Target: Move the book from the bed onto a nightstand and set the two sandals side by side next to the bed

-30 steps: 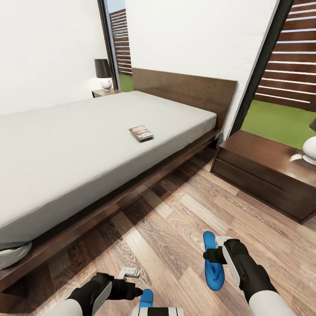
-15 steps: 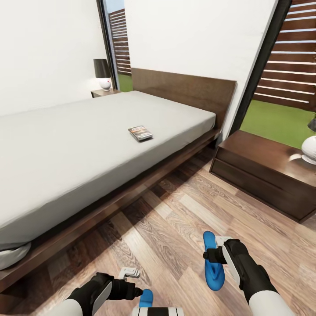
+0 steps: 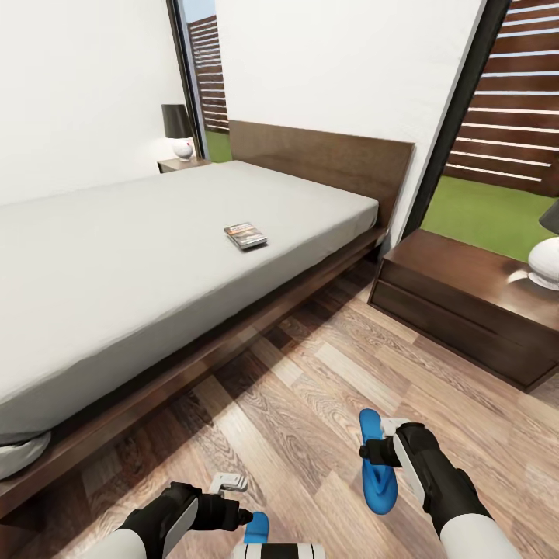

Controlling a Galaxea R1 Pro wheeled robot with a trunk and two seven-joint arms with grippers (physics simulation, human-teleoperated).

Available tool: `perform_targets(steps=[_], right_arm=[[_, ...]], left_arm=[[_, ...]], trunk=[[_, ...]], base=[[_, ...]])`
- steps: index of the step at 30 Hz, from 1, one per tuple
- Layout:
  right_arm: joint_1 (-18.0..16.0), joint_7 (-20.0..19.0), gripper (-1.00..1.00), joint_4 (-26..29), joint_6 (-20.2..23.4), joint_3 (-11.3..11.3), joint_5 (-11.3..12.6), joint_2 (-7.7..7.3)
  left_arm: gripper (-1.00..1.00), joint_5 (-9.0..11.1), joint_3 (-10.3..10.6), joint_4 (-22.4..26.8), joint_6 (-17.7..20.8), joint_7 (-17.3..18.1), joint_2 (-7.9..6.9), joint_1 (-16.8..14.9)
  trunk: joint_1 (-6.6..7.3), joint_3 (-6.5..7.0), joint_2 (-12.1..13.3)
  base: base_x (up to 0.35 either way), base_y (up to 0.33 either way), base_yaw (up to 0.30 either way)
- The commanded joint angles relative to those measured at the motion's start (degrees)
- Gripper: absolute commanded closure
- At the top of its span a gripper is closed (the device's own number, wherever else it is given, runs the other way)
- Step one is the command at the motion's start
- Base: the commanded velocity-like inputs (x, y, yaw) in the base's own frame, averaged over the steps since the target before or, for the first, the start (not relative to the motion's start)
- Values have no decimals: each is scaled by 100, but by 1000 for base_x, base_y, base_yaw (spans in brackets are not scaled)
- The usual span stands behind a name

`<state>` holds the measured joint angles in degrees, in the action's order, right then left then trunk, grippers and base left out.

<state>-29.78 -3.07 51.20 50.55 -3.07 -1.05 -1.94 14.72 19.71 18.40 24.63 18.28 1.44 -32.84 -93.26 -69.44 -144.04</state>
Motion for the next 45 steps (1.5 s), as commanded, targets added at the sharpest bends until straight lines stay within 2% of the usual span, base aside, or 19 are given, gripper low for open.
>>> perform_targets(steps=[1, 12, 17, 22, 26, 31, 45], right_arm=[[-1, -27, 100, 7, 25, -3, -9, 0], [-1, -27, 100, 11, 26, 7, -9, 1], [-1, -27, 100, 10, 25, 2, -9, 0], [-1, -27, 100, 12, 25, 3, -9, 0], [-1, -27, 100, 11, 25, 0, -9, 0], [-1, -27, 100, 10, 25, -1, -9, 0], [-1, -96, 100, 13, 25, -1, -9, -4]], left_arm=[[-100, 59, 33, 3, 33, -9, -4, -3], [-100, 58, 33, -10, 33, -81, -4, -3], [-100, 57, 23, -21, 31, -483, -4, -3], [-100, 57, 18, -22, 20, -640, -4, -3], [-100, 57, 20, -27, -30, -688, -4, -3], [-100, 57, 23, -28, -53, -704, 2, -3], [-100, 57, 24, -29, -74, -712, 5, -3]], trunk=[[1, -5, -2], [1, -5, -2], [1, -5, -2], [1, -5, -2], [-9, -93, -7], [-9, -93, -7], [-45, -403, -26]], base=[[0, 0, -1], [0, 0, 0], [0, 0, 0], [0, 0, 0], [0, 0, 0], [0, 0, 0], [0, 0, 0]])
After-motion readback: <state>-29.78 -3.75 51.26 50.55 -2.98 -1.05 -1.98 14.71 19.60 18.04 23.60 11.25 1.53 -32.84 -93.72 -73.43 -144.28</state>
